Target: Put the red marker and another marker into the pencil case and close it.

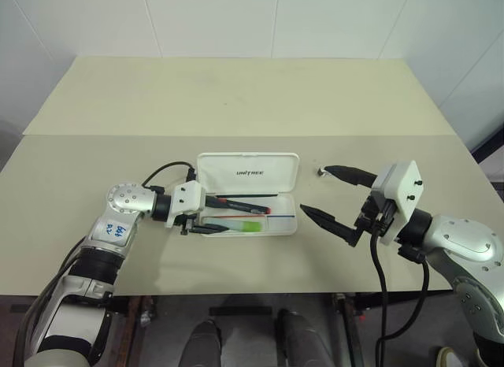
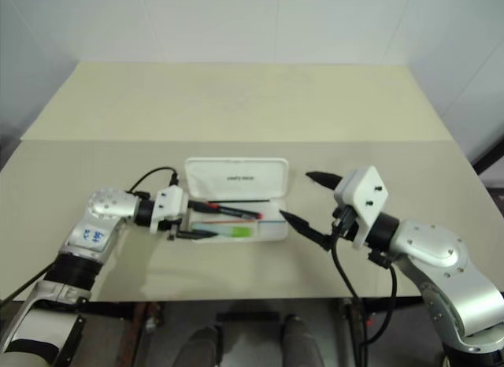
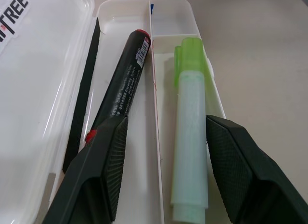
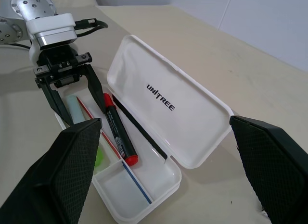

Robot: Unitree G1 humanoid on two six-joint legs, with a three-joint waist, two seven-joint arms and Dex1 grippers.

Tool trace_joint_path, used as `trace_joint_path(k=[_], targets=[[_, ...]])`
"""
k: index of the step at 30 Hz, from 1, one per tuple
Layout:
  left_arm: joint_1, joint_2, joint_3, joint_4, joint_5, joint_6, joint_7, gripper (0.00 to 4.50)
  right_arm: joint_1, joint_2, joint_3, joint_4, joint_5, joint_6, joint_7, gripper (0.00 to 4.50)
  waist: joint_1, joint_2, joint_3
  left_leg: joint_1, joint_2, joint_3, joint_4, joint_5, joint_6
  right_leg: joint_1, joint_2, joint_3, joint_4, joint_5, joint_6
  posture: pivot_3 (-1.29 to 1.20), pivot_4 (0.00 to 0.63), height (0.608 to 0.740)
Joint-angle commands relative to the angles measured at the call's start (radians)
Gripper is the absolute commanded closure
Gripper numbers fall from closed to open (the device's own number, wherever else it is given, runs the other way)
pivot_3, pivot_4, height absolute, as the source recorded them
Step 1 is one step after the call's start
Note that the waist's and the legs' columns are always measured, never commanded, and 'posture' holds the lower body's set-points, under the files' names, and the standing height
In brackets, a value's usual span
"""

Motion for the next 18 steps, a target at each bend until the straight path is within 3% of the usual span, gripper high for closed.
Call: trace_joint_path(k=[1,18], targets=[[0.026,0.021,0.023,-0.063,-0.030,0.002,-0.015,1.88,-0.015,0.002,-0.002,0.015,-0.005,-0.029,0.019,0.00,-0.002,0.000,0.000,0.000,0.000,0.000,0.000,0.000,0.000,0.000,0.000,0.000,0.000,0.000,0.000,0.00,0.150,0.740],[0.070,0.049,0.129,-0.269,-0.180,0.189,0.012,1.88,-0.064,0.026,0.032,0.107,-0.032,-0.070,0.056,0.00,-0.001,0.000,0.000,0.000,0.000,0.000,0.000,0.000,0.000,0.000,0.000,0.000,0.000,0.000,0.000,0.00,0.150,0.740]])
